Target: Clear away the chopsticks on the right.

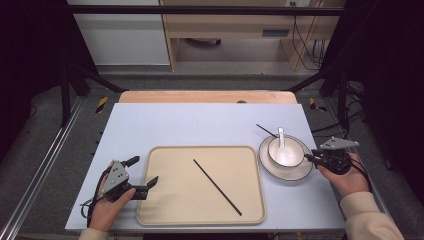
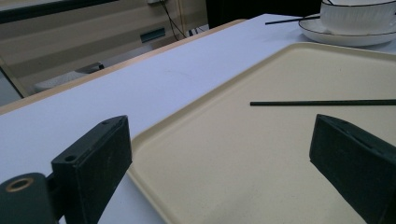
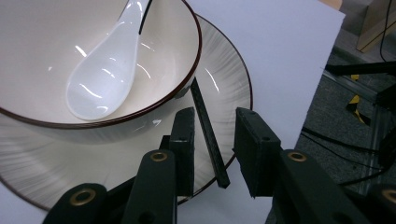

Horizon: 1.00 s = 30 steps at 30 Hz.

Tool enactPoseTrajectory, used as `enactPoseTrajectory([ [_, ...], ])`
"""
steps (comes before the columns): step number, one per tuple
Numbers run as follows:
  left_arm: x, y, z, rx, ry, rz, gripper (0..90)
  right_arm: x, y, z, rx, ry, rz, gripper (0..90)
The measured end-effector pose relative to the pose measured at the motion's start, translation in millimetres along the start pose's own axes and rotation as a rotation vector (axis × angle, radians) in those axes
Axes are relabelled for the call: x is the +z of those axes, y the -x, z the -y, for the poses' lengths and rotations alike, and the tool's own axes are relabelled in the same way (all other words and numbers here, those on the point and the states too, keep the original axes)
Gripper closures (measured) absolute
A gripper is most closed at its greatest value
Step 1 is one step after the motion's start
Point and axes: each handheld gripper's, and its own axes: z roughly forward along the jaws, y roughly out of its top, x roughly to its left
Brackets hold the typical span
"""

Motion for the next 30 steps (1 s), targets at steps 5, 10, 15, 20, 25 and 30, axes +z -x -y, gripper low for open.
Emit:
enactPoseTrajectory([
  [5, -0.1, 0.0, 0.0, 0.002, -0.001, -0.001, 5.5, 16.5, 3.8, -0.5, 0.002, -0.020, -0.021, 69.2],
  [10, -0.5, -0.3, 0.1, 0.004, -0.003, -0.002, 5.5, 26.5, 2.4, -1.0, -0.006, -0.060, -0.026, 77.4],
  [15, -0.3, -0.3, 0.1, 0.005, -0.003, -0.002, 5.5, 22.9, -0.6, 0.3, -0.007, -0.064, -0.026, 85.4],
  [20, -0.9, 0.2, -0.3, 0.001, 0.004, -0.008, 5.5, -0.6, -3.7, -0.1, 0.053, -0.002, 0.027, 85.6],
  [25, -0.2, -0.3, -0.1, 0.005, 0.000, -0.010, 5.5, -49.1, -36.7, -14.5, 0.049, 0.135, 0.101, 85.6],
  [30, -0.9, 0.6, -1.1, 0.003, 0.002, -0.011, 5.6, -70.1, -106.4, -25.4, -0.033, 0.179, 0.035, 85.5],
])
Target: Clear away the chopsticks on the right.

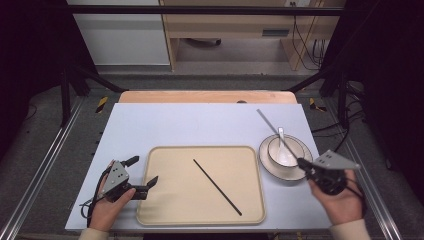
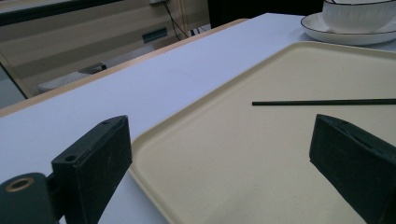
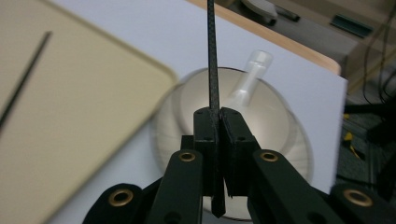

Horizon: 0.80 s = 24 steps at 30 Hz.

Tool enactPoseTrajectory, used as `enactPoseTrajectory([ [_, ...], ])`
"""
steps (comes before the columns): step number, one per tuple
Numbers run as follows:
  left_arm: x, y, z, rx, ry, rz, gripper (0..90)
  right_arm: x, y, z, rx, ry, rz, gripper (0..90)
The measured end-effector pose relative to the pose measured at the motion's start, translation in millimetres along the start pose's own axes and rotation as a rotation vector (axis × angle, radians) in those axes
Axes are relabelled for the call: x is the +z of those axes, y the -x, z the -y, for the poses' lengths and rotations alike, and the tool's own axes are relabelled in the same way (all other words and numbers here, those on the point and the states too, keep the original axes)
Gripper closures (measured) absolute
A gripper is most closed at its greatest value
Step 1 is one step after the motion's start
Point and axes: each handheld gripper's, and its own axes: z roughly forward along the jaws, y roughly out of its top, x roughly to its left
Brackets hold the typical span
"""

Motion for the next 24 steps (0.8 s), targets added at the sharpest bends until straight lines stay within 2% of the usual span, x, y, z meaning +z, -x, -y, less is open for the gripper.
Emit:
enactPoseTrajectory([
  [3, -0.3, 0.3, -0.1, -0.001, 0.005, -0.002, 5.6, 5.1, -37.6, -1.5, -0.019, -0.005, -0.067, 85.5],
  [5, -0.8, -0.1, -0.4, 0.003, 0.007, -0.001, 5.6, 14.4, -58.0, 0.4, -0.034, -0.033, -0.111, 85.6],
  [10, -1.3, -0.9, -0.4, -0.002, 0.007, -0.002, 5.6, 45.4, -94.6, 10.8, -0.034, -0.136, -0.201, 85.5],
  [11, -1.3, -1.0, -0.5, -0.001, 0.009, -0.002, 5.6, 50.1, -100.2, 12.8, -0.022, -0.152, -0.218, 85.5],
  [15, -0.8, -1.3, -0.1, -0.003, 0.009, -0.002, 5.7, 64.5, -117.8, 17.2, -0.016, -0.195, -0.255, 85.5],
  [19, -0.5, -1.0, -0.3, -0.001, 0.005, 0.001, 5.7, 71.2, -119.9, 17.5, 0.001, -0.206, -0.258, 85.5],
  [24, 0.0, 0.1, -0.7, -0.003, 0.008, 0.002, 5.6, 78.3, -125.6, 18.3, 0.023, -0.217, -0.292, 85.4],
])
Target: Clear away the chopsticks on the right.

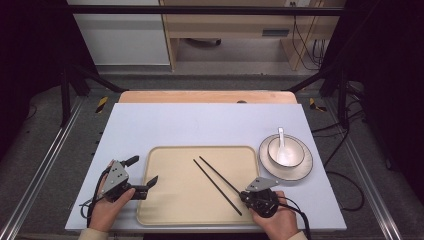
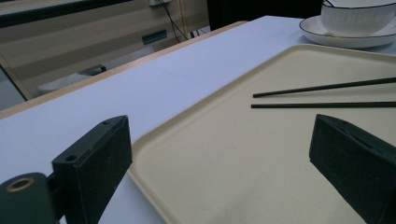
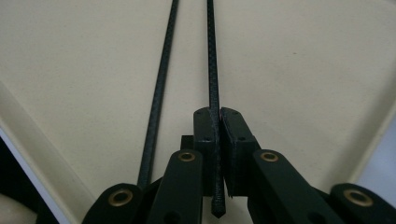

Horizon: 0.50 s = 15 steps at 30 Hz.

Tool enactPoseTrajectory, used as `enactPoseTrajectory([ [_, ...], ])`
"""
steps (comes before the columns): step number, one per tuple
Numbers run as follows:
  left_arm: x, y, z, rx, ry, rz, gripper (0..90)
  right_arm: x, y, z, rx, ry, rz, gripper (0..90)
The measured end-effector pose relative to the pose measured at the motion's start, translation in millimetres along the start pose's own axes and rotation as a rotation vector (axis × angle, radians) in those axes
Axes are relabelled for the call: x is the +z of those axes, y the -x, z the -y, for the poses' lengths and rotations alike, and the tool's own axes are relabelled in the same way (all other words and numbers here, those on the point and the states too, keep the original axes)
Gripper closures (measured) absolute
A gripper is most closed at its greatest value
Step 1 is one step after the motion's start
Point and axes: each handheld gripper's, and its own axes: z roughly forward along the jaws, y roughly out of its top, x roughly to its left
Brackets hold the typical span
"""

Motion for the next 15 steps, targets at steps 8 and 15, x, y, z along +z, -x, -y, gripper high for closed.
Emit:
enactPoseTrajectory([
  [8, 0.4, 0.1, 0.0, -0.002, 0.002, 0.003, 5.7, 3.2, -5.1, 1.7, 0.005, 0.017, -0.053, 78.1],
  [15, -0.2, -0.7, 0.3, -0.004, 0.001, 0.005, 5.7, 0.9, 6.8, -1.5, 0.002, 0.108, -0.021, 60.1],
])
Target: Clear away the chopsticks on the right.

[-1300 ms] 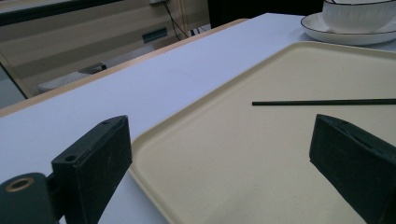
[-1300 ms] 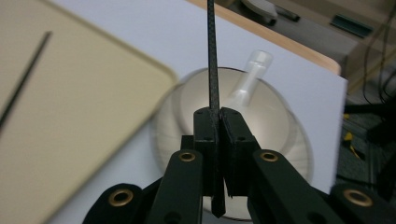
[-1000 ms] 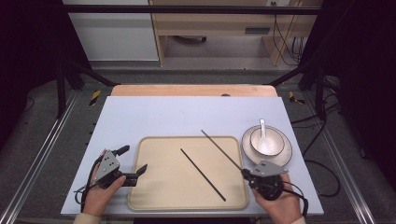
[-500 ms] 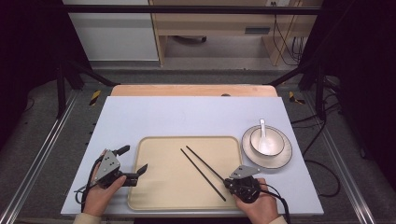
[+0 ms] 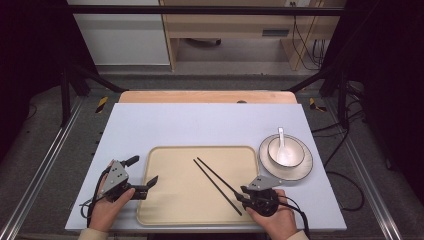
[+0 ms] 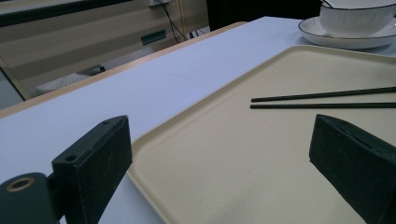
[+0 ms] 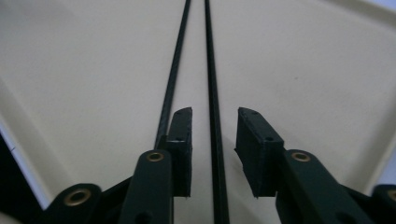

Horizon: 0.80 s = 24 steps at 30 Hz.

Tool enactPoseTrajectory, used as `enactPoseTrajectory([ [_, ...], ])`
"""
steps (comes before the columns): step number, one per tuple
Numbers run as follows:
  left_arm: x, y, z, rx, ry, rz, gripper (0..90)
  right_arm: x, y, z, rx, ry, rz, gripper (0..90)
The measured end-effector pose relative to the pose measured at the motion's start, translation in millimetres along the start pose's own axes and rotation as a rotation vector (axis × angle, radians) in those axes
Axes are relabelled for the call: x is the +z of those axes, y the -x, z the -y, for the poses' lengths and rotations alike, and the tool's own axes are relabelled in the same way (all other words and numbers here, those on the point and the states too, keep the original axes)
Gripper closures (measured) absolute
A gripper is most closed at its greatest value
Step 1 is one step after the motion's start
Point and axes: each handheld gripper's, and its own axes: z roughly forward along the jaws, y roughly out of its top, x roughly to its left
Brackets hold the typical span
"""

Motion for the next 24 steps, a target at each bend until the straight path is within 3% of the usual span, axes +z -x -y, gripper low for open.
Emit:
enactPoseTrajectory([
  [1, -0.1, -0.3, 0.2, 0.001, 0.002, -0.001, 5.7, 0.0, 0.0, 0.0, 0.000, 0.000, 0.000, 60.1],
  [5, -0.7, -0.2, -0.1, 0.002, 0.000, -0.004, 5.7, 1.3, 13.4, -5.7, 0.000, 0.056, 0.024, 43.8],
  [11, 0.8, 1.8, -0.5, -0.002, -0.007, 0.008, 6.2, 0.2, 24.4, -10.4, 0.001, 0.097, 0.076, 19.0],
  [17, 2.6, 5.5, -3.1, -0.017, -0.026, 0.017, 8.2, -7.9, 25.9, -11.5, -0.032, 0.128, 0.068, 14.4],
  [21, 6.7, 12.5, -8.4, -0.036, -0.045, 0.050, 12.3, -15.8, 31.9, -9.3, -0.033, 0.150, 0.082, 17.0],
  [24, 12.6, 22.0, -13.0, -0.025, -0.079, 0.081, 16.9, -22.5, 38.4, -4.1, -0.039, 0.189, 0.111, 15.8],
])
